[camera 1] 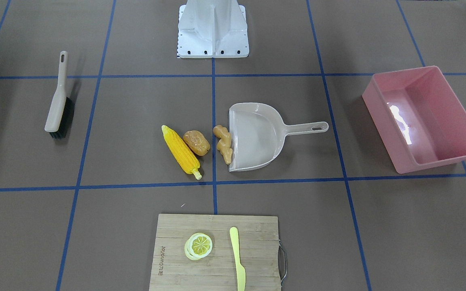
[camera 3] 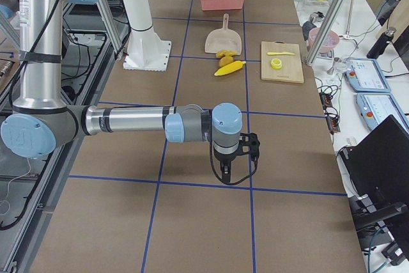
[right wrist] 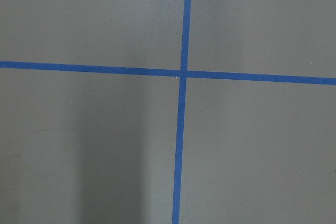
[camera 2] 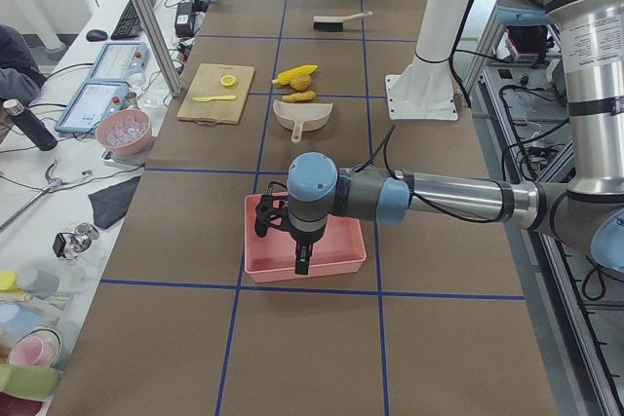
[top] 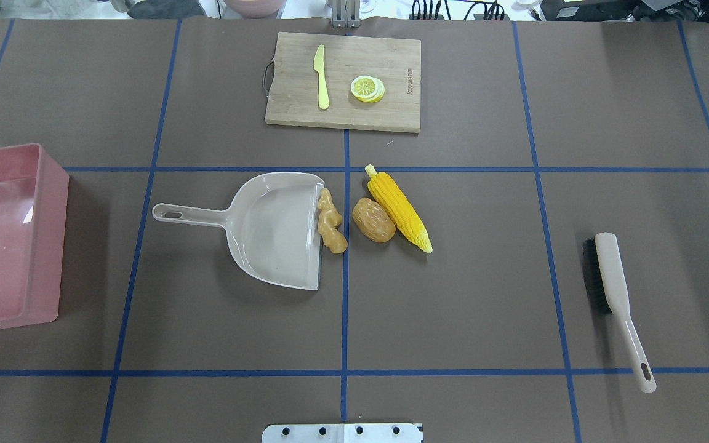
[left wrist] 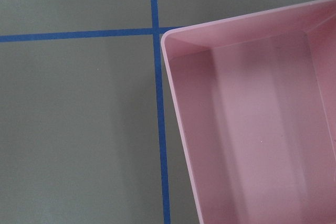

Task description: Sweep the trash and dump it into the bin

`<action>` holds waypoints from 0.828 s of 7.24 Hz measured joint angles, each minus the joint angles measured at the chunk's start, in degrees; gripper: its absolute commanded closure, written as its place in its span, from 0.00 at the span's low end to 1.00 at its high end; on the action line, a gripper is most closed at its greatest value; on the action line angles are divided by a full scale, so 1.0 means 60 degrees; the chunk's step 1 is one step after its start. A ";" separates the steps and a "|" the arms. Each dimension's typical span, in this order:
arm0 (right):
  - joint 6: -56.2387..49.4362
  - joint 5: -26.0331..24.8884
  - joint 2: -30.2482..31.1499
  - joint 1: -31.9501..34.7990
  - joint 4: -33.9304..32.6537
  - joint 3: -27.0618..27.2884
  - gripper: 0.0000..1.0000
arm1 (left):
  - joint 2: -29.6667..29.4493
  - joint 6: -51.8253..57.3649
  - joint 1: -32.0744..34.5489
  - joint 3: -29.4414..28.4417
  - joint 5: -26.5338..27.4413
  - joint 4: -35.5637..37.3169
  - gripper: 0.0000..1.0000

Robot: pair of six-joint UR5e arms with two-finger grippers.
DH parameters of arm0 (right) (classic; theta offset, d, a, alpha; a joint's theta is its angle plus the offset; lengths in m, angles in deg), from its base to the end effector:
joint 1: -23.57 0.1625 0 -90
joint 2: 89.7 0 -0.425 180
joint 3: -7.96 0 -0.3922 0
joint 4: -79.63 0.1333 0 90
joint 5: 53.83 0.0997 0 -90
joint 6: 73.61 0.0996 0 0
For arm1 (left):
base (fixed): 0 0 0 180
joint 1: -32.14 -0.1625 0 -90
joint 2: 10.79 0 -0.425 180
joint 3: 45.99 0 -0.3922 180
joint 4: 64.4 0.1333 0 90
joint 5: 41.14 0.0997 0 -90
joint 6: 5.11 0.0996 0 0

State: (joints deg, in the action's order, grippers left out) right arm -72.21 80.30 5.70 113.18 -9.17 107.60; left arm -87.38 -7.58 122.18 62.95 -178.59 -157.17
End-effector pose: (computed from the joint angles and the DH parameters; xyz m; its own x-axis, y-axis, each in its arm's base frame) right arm 0.0608 -0.4576 0.6183 0.7172 -0.0466 0.6953 -0.0108 0.9969 0.0778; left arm -0.0602 -0.4001 0.5904 0.6756 0.0631 -0.7345 0.0298 0.9932 0.1128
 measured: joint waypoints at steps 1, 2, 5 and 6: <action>-0.0032 -0.0008 0.0016 0.0004 0.0005 -0.0023 0.00 | 0.0009 -0.0006 0.0061 -0.0016 -0.0001 0.0012 0.01; -0.0078 -0.0017 0.0017 0.0007 0.0030 -0.0068 0.00 | 0.0043 -0.0018 0.0084 -0.0042 -0.0001 0.0027 0.01; -0.0053 -0.0006 -0.0064 0.0007 0.0031 -0.0107 0.00 | 0.0148 -0.0024 0.0112 0.0114 -0.0001 0.0027 0.01; -0.0035 -0.0026 -0.0073 0.0017 0.0009 -0.0113 0.00 | 0.0165 -0.0027 0.0116 0.0207 -0.0001 0.0041 0.01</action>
State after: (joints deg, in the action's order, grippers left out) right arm -72.42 80.14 5.26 113.28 -9.12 106.93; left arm -86.39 -7.74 122.87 64.20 -178.60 -156.92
